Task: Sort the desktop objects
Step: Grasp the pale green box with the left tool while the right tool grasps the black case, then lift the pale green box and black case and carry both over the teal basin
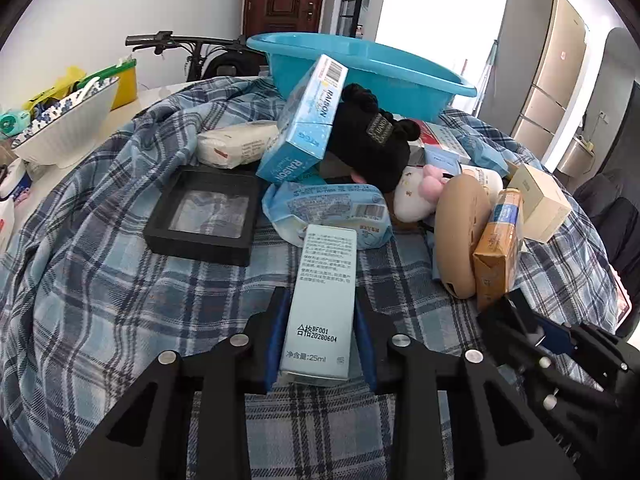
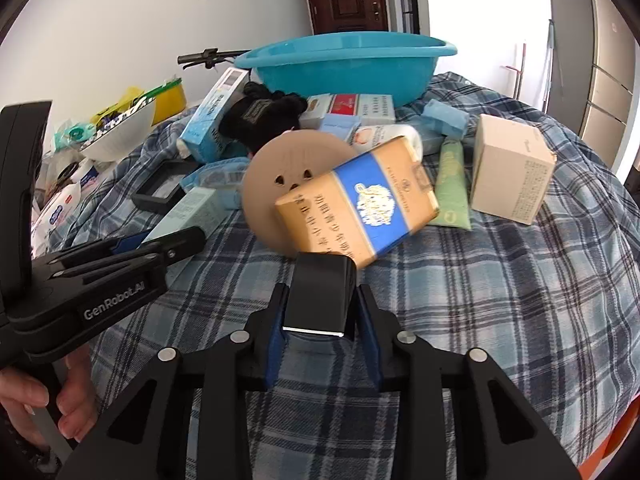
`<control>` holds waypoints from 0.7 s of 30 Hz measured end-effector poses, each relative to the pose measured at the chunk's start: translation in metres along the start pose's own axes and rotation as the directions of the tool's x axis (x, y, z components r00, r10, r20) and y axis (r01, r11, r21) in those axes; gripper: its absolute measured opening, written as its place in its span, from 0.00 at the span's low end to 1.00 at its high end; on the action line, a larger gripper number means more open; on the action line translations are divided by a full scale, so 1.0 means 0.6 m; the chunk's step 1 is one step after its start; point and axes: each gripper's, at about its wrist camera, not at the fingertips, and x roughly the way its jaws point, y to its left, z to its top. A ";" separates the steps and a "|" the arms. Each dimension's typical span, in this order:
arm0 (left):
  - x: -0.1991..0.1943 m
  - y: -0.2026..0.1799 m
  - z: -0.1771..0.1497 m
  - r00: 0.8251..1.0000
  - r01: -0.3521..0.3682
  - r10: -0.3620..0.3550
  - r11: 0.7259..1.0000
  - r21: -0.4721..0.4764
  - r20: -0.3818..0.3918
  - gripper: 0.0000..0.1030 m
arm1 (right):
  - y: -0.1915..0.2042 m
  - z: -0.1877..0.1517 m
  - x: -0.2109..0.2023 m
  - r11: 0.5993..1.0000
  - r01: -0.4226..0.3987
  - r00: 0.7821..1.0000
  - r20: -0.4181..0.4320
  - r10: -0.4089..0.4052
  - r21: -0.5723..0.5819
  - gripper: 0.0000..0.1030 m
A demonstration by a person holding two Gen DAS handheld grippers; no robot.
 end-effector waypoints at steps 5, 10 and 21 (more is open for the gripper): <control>0.001 0.003 -0.001 1.000 -0.013 0.013 1.000 -0.023 -0.020 0.32 | -0.027 0.005 -0.002 0.998 -0.039 0.999 -0.010 0.040 0.048 0.28; 0.001 -0.001 -0.003 0.999 -0.028 0.027 0.999 -0.018 -0.019 0.32 | -0.047 0.008 -0.009 0.995 -0.057 0.998 0.013 0.056 0.087 0.28; -0.005 -0.017 -0.011 0.999 -0.014 0.013 0.999 0.048 0.031 0.30 | -0.048 0.013 -0.015 0.996 0.069 0.996 0.051 -0.072 0.062 0.28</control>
